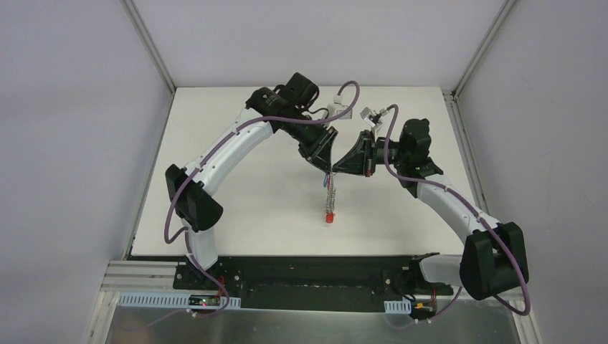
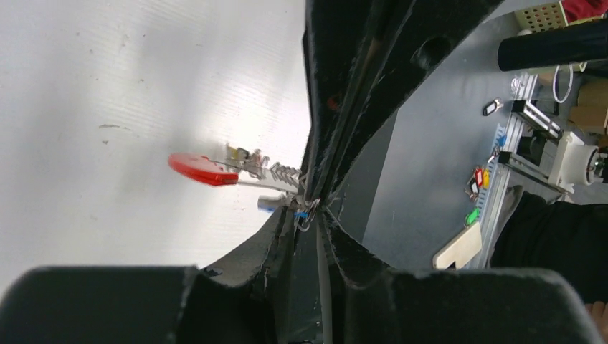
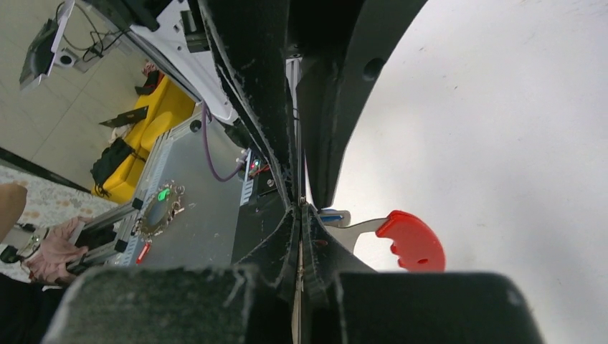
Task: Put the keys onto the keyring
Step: Adjust the key on the keyring.
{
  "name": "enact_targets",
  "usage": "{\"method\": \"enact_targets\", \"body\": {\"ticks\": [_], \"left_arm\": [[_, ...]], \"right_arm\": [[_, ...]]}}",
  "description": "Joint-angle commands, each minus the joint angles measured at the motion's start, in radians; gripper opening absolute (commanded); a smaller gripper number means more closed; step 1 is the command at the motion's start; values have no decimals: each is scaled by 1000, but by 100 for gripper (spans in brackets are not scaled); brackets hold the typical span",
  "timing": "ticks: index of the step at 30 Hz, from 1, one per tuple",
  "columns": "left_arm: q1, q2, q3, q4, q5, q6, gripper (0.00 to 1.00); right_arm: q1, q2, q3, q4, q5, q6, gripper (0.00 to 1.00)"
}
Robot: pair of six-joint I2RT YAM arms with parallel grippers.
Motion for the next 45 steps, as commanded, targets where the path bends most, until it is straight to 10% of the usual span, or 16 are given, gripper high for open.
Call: {"method": "enact_targets", "body": {"ticks": [1, 10, 23, 35, 45], "left_arm": [[44, -145, -128, 286, 117, -89, 22], [78, -202, -248, 518, 179, -242, 30], [80, -195, -299, 613, 238, -316, 15], [104, -204, -310, 656, 232, -348, 28], [105, -200, -343, 707, 254, -393, 17]], "right_arm": [[-13, -30, 56, 145, 51, 138, 0], [-60, -7, 7, 437, 128, 426, 0], [-93, -12, -16, 468, 150, 459, 0], [-100, -4, -22, 526, 99, 488, 0], [-100, -3, -24, 538, 102, 496, 0]]}}
